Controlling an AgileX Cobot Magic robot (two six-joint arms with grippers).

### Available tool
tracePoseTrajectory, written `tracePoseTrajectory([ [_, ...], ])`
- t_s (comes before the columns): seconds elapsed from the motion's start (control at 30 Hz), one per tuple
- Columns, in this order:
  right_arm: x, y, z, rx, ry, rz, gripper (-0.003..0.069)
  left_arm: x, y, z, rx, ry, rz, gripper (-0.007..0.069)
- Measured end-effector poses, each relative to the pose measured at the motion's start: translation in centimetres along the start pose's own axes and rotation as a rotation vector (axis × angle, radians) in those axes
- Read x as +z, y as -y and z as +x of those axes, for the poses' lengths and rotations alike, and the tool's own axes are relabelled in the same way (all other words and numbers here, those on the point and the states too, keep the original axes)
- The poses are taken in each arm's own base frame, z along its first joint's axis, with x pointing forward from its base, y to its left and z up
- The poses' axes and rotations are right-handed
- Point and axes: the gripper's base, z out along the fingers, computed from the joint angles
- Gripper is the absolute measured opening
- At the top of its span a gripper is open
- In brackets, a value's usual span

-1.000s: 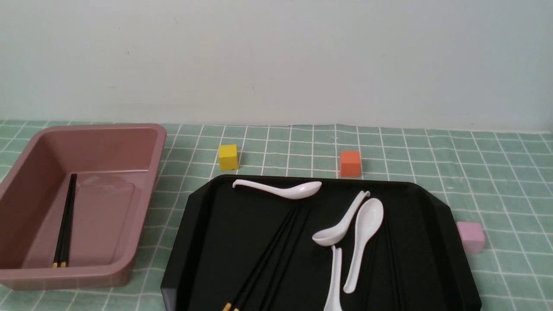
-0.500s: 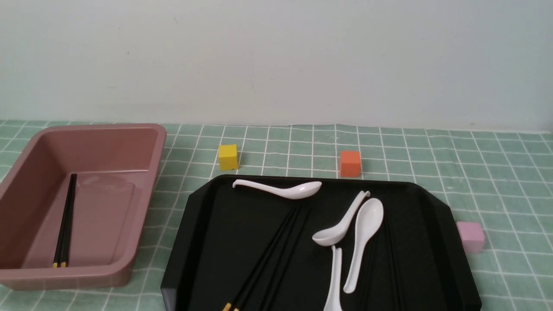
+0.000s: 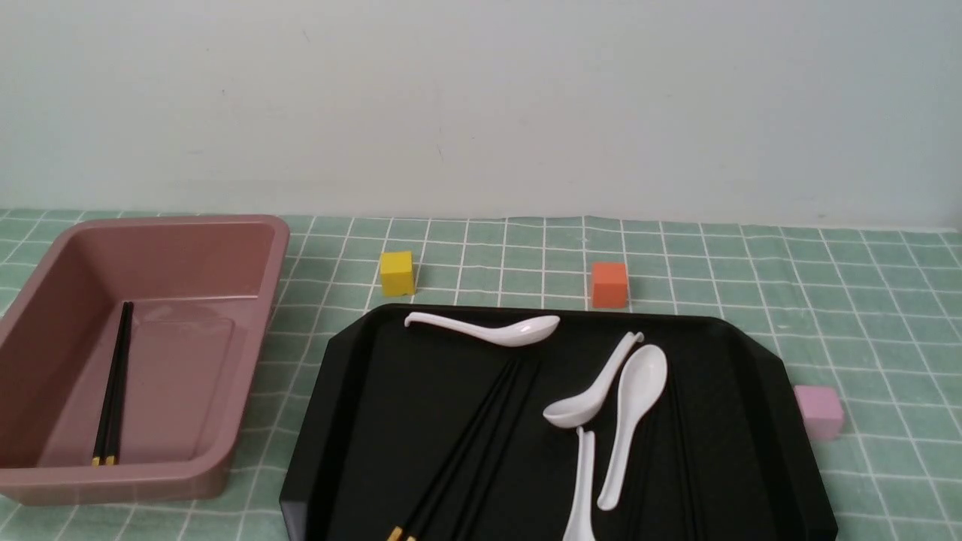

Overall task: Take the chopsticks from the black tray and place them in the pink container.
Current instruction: 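Reach over to the black tray and grasp a pair of chopsticks with the left gripper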

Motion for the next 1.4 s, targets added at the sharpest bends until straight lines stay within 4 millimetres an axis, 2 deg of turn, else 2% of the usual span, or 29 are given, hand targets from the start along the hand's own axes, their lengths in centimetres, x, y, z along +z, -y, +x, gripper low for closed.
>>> tracePoseTrajectory([
  [0.1,0.0,0.0,0.0,0.000,0.000,0.000,0.0240,0.0,0.3,0.1,-0.108,-0.009,0.028,0.0093],
  [0.17,0.0,0.0,0.0,0.000,0.000,0.000,0.0240,0.0,0.6,0.1,-0.277,-0.023,0.065,0.0096],
  [0.23,0.0,0.0,0.0,0.000,0.000,0.000,0.0240,-0.1,1.2,0.1,-0.546,-0.052,0.128,0.0101],
  [0.27,0.0,0.0,0.0,0.000,0.000,0.000,0.0240,-0.1,1.2,0.1,-0.555,-0.052,0.128,0.0101],
  [0.3,0.0,0.0,0.0,0.000,0.000,0.000,0.0240,-0.1,1.6,0.1,-0.728,-0.073,0.170,0.0103],
  [0.37,0.0,0.0,0.0,0.000,0.000,0.000,0.0240,-0.2,2.0,0.0,-0.908,-0.100,0.212,0.0103],
  [0.5,0.0,0.0,0.0,0.000,0.000,0.000,0.0240,-0.3,2.4,-0.4,-1.061,-0.107,0.261,0.0106],
  [0.67,0.0,0.0,0.0,0.000,0.000,0.000,0.0240,-0.4,2.3,-1.1,-1.156,-0.042,0.299,0.0103],
  [0.73,0.0,0.0,0.0,0.000,0.000,0.000,0.0240,-0.9,2.6,-2.4,-1.129,0.008,0.335,0.0074],
  [0.83,0.0,0.0,0.0,0.000,0.000,0.000,0.0240,-2.6,3.4,-5.6,-1.000,0.120,0.409,-0.0009],
  [0.9,0.0,0.0,0.0,0.000,0.000,0.000,0.0240,-3.3,3.9,-7.2,-0.922,0.150,0.423,-0.0013],
  [0.93,0.0,0.0,0.0,0.000,0.000,0.000,0.0240,-3.7,4.7,-8.9,-0.845,0.141,0.427,-0.0013],
  [1.03,0.0,0.0,0.0,0.000,0.000,0.000,0.0240,-3.3,6.6,-11.7,-0.689,-0.018,0.409,-0.0013],
  [1.17,0.0,0.0,0.0,0.000,0.000,0.000,0.0240,0.3,8.6,-13.5,-0.483,-0.504,0.295,-0.0013],
  [1.27,0.0,0.0,0.0,0.000,0.000,0.000,0.0240,4.4,8.6,-13.8,-0.302,-0.858,0.178,-0.0013],
  [1.33,0.0,0.0,0.0,0.000,0.000,0.000,0.0240,7.1,8.3,-13.7,-0.235,-1.005,0.127,-0.0013],
  [1.37,0.0,0.0,0.0,0.000,0.000,0.000,0.0240,7.4,8.3,-13.7,-0.231,-1.013,0.121,-0.0013],
  [1.4,0.0,0.0,0.0,0.000,0.000,0.000,0.0240,9.7,8.2,-13.3,-0.216,-1.092,0.096,-0.0013],
])
